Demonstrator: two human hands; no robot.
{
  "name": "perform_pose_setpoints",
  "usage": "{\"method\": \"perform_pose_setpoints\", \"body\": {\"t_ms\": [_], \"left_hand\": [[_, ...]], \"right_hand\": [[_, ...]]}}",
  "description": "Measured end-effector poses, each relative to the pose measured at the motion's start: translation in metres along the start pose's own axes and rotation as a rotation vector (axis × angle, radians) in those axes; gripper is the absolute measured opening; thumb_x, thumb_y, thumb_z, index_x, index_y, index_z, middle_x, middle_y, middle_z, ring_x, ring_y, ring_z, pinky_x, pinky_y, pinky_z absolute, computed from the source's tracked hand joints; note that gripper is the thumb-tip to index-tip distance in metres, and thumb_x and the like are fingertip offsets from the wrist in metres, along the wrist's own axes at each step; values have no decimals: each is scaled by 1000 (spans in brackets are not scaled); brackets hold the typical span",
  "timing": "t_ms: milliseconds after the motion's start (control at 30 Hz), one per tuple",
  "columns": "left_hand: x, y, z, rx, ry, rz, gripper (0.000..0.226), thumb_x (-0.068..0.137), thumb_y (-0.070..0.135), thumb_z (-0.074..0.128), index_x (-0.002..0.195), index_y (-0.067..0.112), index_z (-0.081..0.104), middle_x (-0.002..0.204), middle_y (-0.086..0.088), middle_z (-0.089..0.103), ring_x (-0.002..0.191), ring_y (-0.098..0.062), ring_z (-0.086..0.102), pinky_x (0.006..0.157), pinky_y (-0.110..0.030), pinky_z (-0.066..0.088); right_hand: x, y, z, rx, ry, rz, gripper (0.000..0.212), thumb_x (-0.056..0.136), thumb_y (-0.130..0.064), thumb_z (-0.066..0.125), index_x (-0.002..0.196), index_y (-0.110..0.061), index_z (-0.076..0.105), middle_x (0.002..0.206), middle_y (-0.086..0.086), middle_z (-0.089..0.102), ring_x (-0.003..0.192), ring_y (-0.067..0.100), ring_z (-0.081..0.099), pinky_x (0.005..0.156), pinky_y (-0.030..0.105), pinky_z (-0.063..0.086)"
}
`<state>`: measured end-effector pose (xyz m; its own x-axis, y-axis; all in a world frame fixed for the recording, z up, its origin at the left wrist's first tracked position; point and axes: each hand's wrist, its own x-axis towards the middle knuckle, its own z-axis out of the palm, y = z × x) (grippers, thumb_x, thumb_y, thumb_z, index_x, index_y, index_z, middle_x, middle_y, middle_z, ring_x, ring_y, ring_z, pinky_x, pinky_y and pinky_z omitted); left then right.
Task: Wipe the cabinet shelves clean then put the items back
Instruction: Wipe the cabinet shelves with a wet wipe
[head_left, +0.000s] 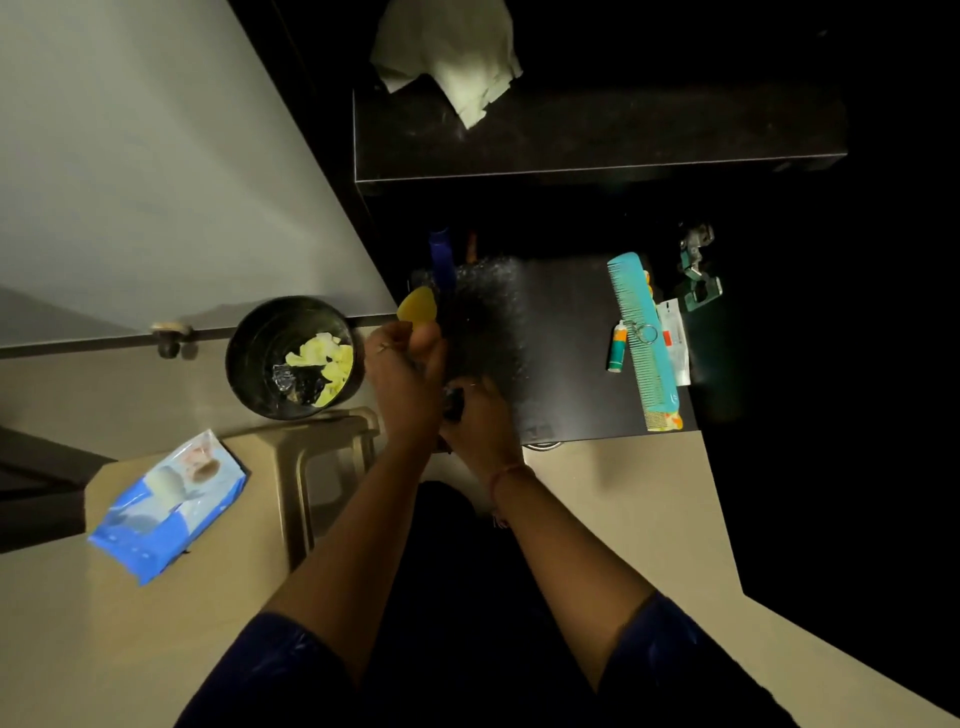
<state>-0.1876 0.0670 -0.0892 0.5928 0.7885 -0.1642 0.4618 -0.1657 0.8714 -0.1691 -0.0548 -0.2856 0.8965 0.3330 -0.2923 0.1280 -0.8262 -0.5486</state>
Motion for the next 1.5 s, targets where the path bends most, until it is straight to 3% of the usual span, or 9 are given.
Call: {"method": "perform_pose_setpoints", "body": {"t_ms": [100,300,433,600,833,1100,1200,1333,1500], "left_hand": [[-2,3,2,35,-18,32,24,85,23,62,102,9,54,102,-3,51,91,-13,53,78,-23,47],[-32,30,29,7,-248,175,13,83,26,68,91,27,57,99,1,59,89,-11,59,79,-23,48],[-49,53,81,-90,-395,134,17,78,15,73,92,21,65,97,-9,66,78,1,63,75,-16,52],[-57,73,113,-26,-488,236,14,82,15,68,95,13,68,98,-8,62,94,-25,63,82,-31,52],[-55,62,121,59,-482,169,29,77,2,68,106,2,65,107,-13,60,99,-28,62,94,-40,49],[-61,32,57,14,-427,75,40,86,17,55,125,11,48,128,-16,52,118,-28,50,107,-29,37],[-53,13,14,-8,-130,123,30,81,16,53,95,42,44,101,-1,50,95,-24,54,85,-43,49],[-29,13,-31,26,111,312,17,78,4,47,94,10,47,100,-3,38,95,-27,44,83,-41,44],[6,55,-32,46,25,528,29,79,1,50,108,3,51,108,-21,47,105,-13,39,95,-22,37]], "right_hand": [[-42,-86,-138,228,118,149,34,77,-31,69,109,-21,62,107,1,57,90,15,58,77,25,48],[-55,-17,-209,152,320,487,39,82,-16,67,119,-8,57,121,18,49,108,34,56,93,35,46],[-51,1,-216,236,326,515,45,82,-4,67,125,-7,55,129,17,44,113,30,56,99,30,43],[-47,-2,-231,324,434,499,35,84,-8,67,118,-9,58,127,11,47,102,14,56,94,31,52],[-9,-52,-268,371,489,87,17,86,-21,59,96,-12,69,92,3,68,88,14,64,75,15,48],[27,-181,-243,-189,-148,-687,40,86,-31,62,125,-20,57,123,6,52,111,22,53,93,38,47],[26,-200,-206,-487,-232,-774,38,90,-23,54,128,-19,53,129,4,47,112,24,54,90,39,47],[27,-200,-188,-445,-281,-691,27,93,-6,47,115,-11,62,123,9,54,110,29,58,90,40,50],[18,-163,-226,-230,-154,-563,25,91,-19,50,113,-19,64,120,5,64,108,26,61,90,39,50]]}}
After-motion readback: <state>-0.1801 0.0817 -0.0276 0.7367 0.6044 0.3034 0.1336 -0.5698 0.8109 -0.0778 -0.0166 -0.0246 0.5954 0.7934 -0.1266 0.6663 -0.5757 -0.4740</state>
